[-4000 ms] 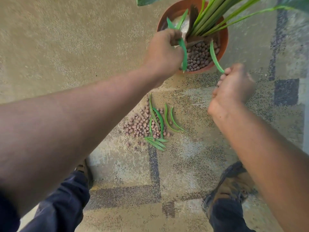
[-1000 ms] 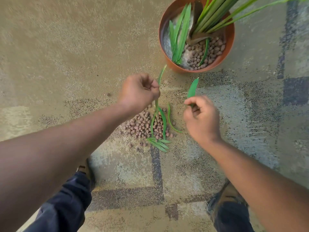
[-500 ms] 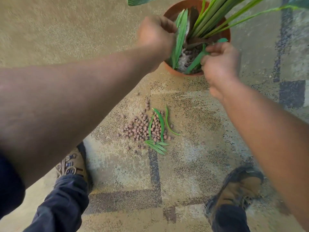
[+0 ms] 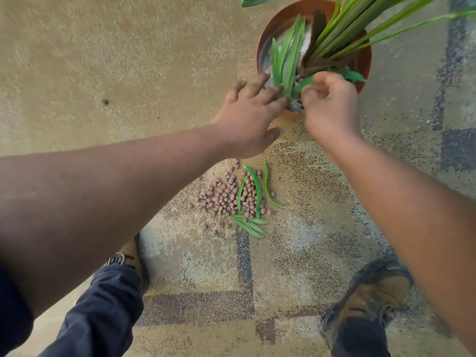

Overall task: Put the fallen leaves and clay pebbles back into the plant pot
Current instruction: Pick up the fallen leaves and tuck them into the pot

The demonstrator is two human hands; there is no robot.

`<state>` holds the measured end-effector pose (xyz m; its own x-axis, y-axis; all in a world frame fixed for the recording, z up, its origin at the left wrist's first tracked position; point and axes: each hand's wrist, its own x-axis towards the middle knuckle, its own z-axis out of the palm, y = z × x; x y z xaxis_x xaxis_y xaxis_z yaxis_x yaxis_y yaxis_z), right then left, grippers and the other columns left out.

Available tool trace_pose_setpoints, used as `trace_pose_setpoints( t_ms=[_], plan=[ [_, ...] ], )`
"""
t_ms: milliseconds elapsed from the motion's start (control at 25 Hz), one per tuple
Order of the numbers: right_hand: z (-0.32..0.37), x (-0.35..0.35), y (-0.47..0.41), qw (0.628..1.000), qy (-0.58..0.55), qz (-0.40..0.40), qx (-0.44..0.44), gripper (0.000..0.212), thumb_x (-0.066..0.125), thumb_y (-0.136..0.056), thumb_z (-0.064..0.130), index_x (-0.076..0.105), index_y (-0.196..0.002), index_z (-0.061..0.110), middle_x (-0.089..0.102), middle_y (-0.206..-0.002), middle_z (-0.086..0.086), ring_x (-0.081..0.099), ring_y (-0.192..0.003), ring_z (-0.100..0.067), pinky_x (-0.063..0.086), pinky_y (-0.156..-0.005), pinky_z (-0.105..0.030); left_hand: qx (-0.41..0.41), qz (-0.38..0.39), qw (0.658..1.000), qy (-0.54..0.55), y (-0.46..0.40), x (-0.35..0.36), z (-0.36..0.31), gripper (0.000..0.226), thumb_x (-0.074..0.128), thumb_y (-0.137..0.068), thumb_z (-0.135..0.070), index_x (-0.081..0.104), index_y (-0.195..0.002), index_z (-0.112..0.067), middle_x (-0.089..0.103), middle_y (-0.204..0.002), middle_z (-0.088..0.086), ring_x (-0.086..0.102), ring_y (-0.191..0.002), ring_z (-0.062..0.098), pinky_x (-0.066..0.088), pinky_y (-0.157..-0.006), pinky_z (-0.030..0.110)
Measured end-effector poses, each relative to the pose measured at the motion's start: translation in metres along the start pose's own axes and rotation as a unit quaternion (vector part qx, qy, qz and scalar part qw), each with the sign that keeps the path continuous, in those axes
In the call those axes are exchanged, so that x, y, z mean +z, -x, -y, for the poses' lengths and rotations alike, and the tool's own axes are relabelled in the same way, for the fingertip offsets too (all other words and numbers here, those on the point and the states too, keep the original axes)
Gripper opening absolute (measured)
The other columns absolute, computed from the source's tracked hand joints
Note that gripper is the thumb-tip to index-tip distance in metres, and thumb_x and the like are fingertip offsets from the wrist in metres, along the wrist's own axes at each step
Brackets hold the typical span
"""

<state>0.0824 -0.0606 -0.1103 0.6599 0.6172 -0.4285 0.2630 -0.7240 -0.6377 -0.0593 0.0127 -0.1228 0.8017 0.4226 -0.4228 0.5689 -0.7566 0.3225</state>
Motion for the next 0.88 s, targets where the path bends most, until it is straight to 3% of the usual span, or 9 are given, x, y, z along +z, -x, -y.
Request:
trace_pose_setpoints(
  t_ms=[80,160,240,320,520,640,680,760,880],
  plan=[
    [0.006,-0.001,-0.001,0.992,-0.112,-0.053,0.041,0.013,0.06,-0.097,0.019,0.072,-0.096,0.023,0.073,-0.094,0.006,0.068,-0.087,-0.01,0.06,-0.084,-0.035,0.017,0.021,0.999,-0.021,0.001,0.005,0.005,0.077,0.05,-0.099,-0.052,0.017,-0.161,-0.021,0.014,-0.17,0.004,-0.006,-0.157,0.031,0.001,-0.125,0.057],
    [0.007,-0.006,-0.003,0.974,-0.194,-0.084,0.082,0.019,0.061,-0.094,0.013,0.065,-0.077,0.021,0.068,-0.076,0.005,0.06,-0.066,-0.007,0.053,-0.065,-0.027,0.031,0.031,0.999,-0.019,0.001,0.002,0.006,0.082,0.052,-0.098,-0.052,0.013,-0.162,-0.02,0.01,-0.171,0.004,-0.008,-0.157,0.031,0.003,-0.124,0.055],
    [0.007,-0.01,-0.003,0.963,-0.236,-0.031,0.125,0.013,0.062,-0.095,0.012,0.067,-0.084,0.019,0.071,-0.078,0.003,0.057,-0.06,-0.006,0.045,-0.055,-0.022,0.028,0.035,0.999,-0.006,0.0,0.002,0.005,0.085,0.054,-0.098,-0.051,0.01,-0.162,-0.016,0.007,-0.171,0.006,-0.011,-0.156,0.031,0.009,-0.124,0.057],
    [0.006,-0.014,-0.002,0.961,-0.226,0.056,0.147,0.017,0.061,-0.097,0.011,0.069,-0.107,0.022,0.075,-0.095,0.003,0.058,-0.063,-0.005,0.041,-0.051,-0.021,0.02,0.032,0.999,0.006,0.0,0.006,0.006,0.09,0.055,-0.097,-0.049,0.004,-0.162,-0.011,0.0,-0.171,0.01,-0.014,-0.156,0.032,0.016,-0.125,0.059],
    [0.006,-0.014,-0.011,0.983,-0.088,0.123,0.109,0.055,0.053,-0.105,0.012,0.039,-0.157,0.019,0.067,-0.117,0.007,0.061,-0.076,-0.006,0.049,-0.055,-0.019,0.004,0.013,1.0,0.022,0.001,0.012,0.002,0.091,0.056,-0.098,-0.041,0.001,-0.161,-0.006,-0.009,-0.169,0.016,-0.014,-0.156,0.032,0.015,-0.127,0.053],
    [-0.001,-0.005,-0.015,0.988,-0.023,0.144,0.048,0.068,0.055,-0.105,0.016,0.021,-0.164,0.015,0.062,-0.106,0.014,0.06,-0.097,-0.008,0.054,-0.095,-0.03,0.002,0.001,1.0,0.018,0.005,0.014,0.004,0.088,0.057,-0.097,-0.036,0.004,-0.161,-0.008,-0.01,-0.169,0.015,-0.015,-0.156,0.031,0.01,-0.127,0.054],
    [-0.003,-0.001,-0.015,0.988,-0.008,0.147,0.038,0.069,0.055,-0.105,0.017,0.02,-0.164,0.017,0.06,-0.107,0.014,0.059,-0.1,-0.007,0.051,-0.097,-0.028,0.001,-0.001,1.0,0.015,0.008,0.015,0.006,0.089,0.058,-0.097,-0.034,0.003,-0.162,-0.011,-0.011,-0.17,0.012,-0.016,-0.156,0.031,0.009,-0.126,0.054],
    [-0.008,0.004,-0.013,0.993,0.021,0.119,0.015,0.068,0.059,-0.103,0.02,0.028,-0.163,0.023,0.053,-0.114,0.008,0.055,-0.09,-0.002,0.047,-0.083,-0.019,-0.001,-0.014,1.0,0.024,0.015,0.019,0.01,0.089,0.06,-0.097,-0.026,0.001,-0.162,-0.018,-0.012,-0.17,0.006,-0.016,-0.156,0.03,0.01,-0.124,0.053],
    [-0.018,0.009,-0.011,0.995,0.066,0.057,-0.043,0.059,0.065,-0.1,0.02,0.043,-0.154,0.028,0.053,-0.111,0.002,0.055,-0.088,-0.008,0.051,-0.085,-0.029,-0.024,-0.028,0.998,0.047,0.032,0.035,0.024,0.093,0.058,-0.095,-0.011,-0.006,-0.162,-0.024,-0.017,-0.17,0.002,-0.015,-0.156,0.028,0.014,-0.126,0.055]
  ],
)
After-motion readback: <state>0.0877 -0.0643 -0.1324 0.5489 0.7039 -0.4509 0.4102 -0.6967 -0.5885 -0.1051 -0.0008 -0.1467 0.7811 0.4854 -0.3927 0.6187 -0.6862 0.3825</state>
